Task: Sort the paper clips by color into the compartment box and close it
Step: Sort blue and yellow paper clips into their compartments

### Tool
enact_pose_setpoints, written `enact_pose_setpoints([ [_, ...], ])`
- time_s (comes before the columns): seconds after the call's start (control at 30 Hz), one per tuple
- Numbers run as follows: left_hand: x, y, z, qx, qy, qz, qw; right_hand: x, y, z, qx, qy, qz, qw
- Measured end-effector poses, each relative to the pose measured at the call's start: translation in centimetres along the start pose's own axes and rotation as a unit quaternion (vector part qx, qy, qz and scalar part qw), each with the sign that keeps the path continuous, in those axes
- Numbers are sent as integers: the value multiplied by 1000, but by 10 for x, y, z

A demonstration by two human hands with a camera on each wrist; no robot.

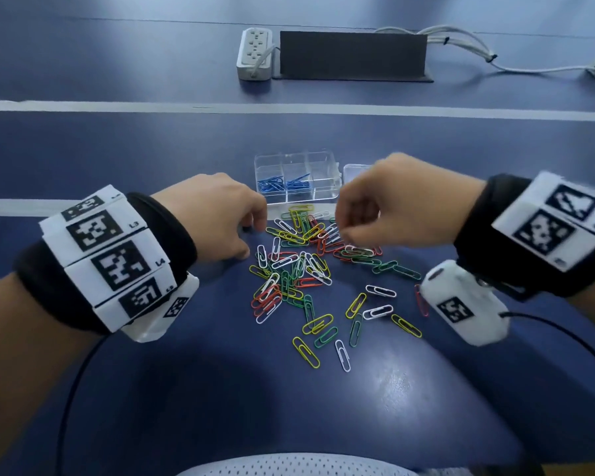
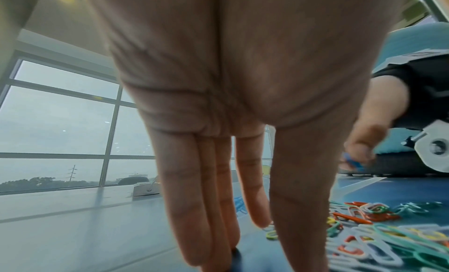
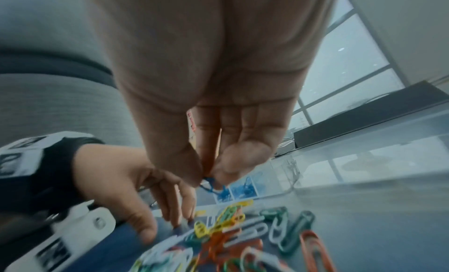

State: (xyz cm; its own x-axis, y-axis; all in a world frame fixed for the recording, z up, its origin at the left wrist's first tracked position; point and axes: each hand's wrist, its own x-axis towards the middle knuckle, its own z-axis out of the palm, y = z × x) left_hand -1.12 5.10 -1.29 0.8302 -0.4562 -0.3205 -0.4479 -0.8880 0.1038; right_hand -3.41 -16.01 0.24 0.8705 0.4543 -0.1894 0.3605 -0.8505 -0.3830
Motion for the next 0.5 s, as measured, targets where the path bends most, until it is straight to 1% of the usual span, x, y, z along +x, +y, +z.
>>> enact_pose_setpoints([
  [0.13,0,-6,-1,-42,0,-13,999,41,-3,-6,83,63,53,993],
  [0.2,-1,-9,-1,-69,13,-18,997,57,-7,-8,101,83,65,989],
  [0.3,1,-16,-1,-72,52,-29,996,75,-13,-9,67,98,72,990],
  [0.37,4,-21,-2,-75,72,-44,994,81,-15,-9,47,87,84,992],
  [0.43,7,-25,0,-73,80,-63,992,82,-15,-8,35,82,89,992],
  [0.5,10,-28,3,-58,72,-72,993,79,-16,-5,15,87,74,993],
])
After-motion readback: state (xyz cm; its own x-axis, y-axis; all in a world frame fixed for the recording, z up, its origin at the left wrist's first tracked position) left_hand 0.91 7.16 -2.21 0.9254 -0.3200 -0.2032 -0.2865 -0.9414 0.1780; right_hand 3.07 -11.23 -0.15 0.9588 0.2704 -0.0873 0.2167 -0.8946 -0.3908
